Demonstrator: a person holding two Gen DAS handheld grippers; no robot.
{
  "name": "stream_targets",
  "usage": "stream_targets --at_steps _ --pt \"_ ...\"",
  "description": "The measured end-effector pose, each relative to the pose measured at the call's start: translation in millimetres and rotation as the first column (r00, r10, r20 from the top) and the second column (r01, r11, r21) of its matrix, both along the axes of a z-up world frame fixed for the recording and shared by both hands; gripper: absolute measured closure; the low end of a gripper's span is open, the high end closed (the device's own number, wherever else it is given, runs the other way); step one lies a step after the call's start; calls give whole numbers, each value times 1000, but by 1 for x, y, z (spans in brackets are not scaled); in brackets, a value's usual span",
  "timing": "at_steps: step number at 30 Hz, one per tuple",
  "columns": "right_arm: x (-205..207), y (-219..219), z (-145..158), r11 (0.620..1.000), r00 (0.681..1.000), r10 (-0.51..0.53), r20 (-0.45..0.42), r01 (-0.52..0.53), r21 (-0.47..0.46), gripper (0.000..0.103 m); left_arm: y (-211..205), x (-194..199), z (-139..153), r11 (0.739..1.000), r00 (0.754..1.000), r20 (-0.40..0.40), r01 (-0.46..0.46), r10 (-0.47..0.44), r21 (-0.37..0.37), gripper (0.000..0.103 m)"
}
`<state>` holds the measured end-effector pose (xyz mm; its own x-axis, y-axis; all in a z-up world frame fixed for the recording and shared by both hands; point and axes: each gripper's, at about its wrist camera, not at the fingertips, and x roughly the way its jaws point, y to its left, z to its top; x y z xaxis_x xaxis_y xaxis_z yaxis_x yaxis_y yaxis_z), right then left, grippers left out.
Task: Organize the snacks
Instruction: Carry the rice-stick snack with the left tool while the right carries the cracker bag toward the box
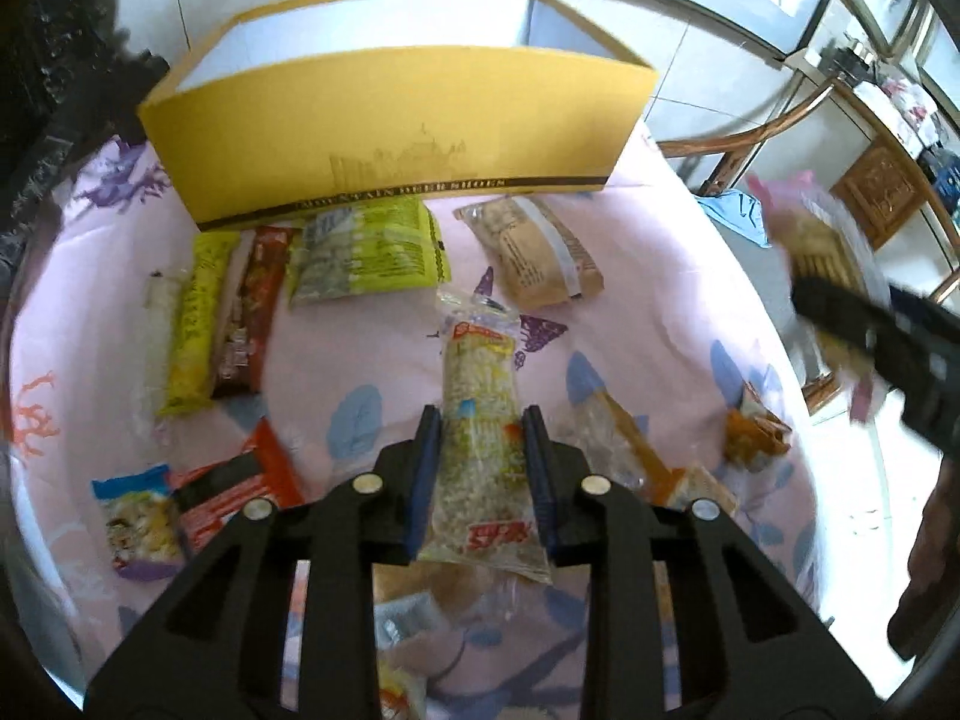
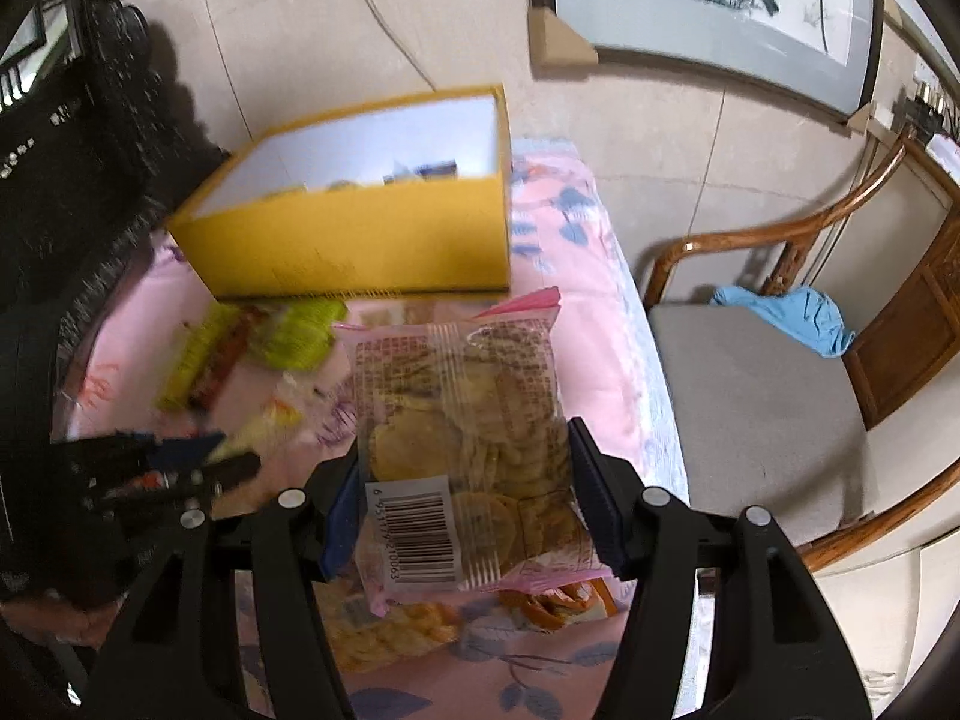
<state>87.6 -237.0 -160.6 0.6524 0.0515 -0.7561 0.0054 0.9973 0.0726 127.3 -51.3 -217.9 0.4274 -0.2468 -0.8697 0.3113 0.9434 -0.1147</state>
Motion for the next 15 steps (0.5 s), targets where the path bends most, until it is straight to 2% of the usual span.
stream_targets --at_steps 3,7,11,15 --pt "-1 6 15 1000 999 1 40 -1 -9 41 5 -7 22 1000 998 67 -11 10 9 75" --pt "-1 13 33 1000 996 0 94 1 -14 41 3 -16 56 1000 991 135 -8 11 -23 75" --pt "7 15 51 1000 990 -2 138 -1 22 41 10 -20 84 1000 980 200 3 -4 6 75" --pt "25 19 70 999 980 19 196 -26 36 41 16 2 101 999 970 242 -33 28 17 75"
